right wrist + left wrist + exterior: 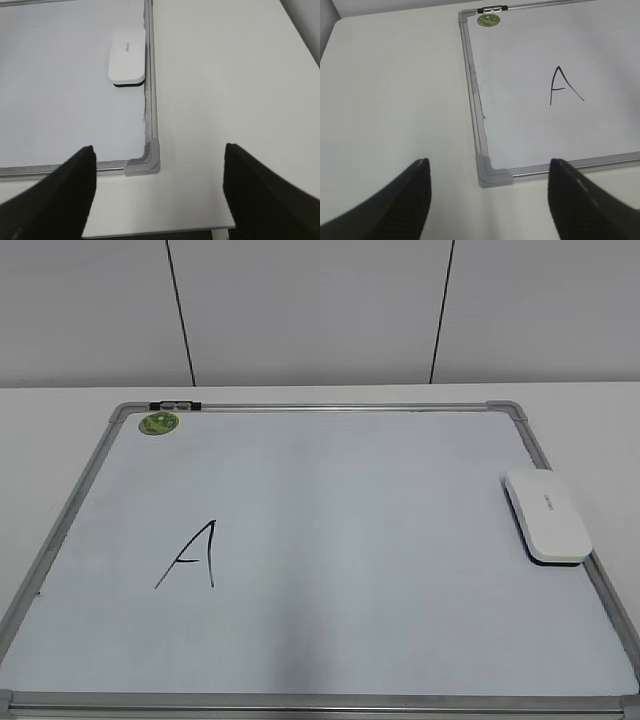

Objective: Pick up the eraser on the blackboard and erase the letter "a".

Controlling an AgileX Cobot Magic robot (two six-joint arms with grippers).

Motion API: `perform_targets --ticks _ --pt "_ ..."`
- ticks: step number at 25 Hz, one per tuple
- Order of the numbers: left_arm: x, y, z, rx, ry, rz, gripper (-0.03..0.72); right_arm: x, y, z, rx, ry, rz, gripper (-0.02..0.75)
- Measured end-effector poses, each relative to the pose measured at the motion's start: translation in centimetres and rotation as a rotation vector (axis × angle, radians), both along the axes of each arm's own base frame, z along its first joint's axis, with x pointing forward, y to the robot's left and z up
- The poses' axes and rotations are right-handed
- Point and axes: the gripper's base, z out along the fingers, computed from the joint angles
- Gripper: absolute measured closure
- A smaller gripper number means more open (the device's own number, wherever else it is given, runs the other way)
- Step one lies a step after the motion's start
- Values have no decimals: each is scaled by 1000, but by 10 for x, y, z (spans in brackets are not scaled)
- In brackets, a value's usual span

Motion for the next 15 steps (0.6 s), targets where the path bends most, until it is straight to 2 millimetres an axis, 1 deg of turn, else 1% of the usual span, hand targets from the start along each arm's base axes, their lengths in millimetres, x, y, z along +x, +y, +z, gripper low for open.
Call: perform_targets --ticks 15 --pt "0 0 -1 0 5 0 152 0 0 0 1 0 0 151"
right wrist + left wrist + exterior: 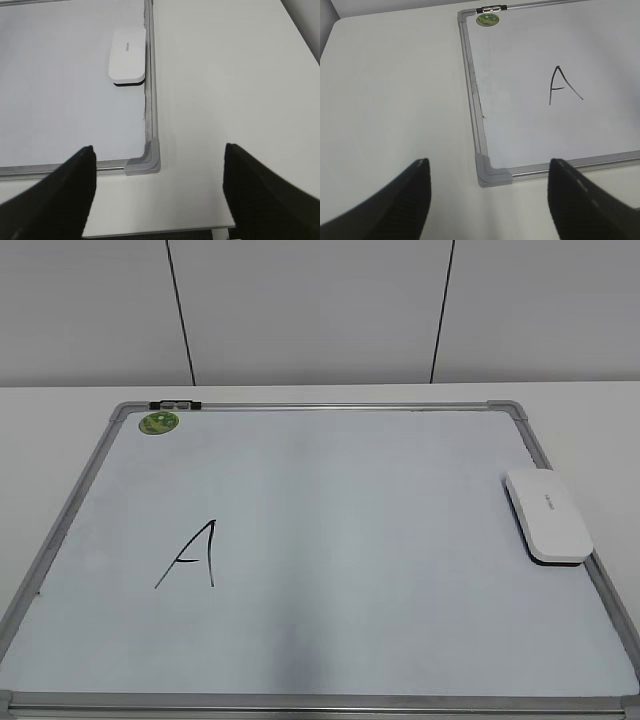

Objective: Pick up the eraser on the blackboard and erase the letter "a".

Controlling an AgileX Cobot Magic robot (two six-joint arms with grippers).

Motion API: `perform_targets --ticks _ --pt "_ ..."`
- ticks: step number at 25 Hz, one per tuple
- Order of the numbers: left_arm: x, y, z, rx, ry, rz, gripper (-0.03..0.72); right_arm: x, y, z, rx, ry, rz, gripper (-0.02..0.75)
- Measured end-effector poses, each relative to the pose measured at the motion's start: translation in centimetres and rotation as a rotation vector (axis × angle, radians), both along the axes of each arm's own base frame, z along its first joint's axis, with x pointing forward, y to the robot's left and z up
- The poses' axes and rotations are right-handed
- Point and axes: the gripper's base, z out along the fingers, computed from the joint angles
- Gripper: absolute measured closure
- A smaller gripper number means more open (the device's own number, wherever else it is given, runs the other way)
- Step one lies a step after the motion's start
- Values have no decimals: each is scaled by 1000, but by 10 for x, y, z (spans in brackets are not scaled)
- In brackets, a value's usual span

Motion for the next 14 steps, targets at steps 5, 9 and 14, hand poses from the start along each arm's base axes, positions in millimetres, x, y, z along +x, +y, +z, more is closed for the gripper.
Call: perform_targets --ticks 5,9,14 --pt "0 0 0 0 0 0 152 0 0 0 0 0 0 151" --pt "0 0 0 0 0 0 152 0 0 0 0 0 0 151" --pt "0 0 0 0 0 0 152 0 0 0 0 0 0 151"
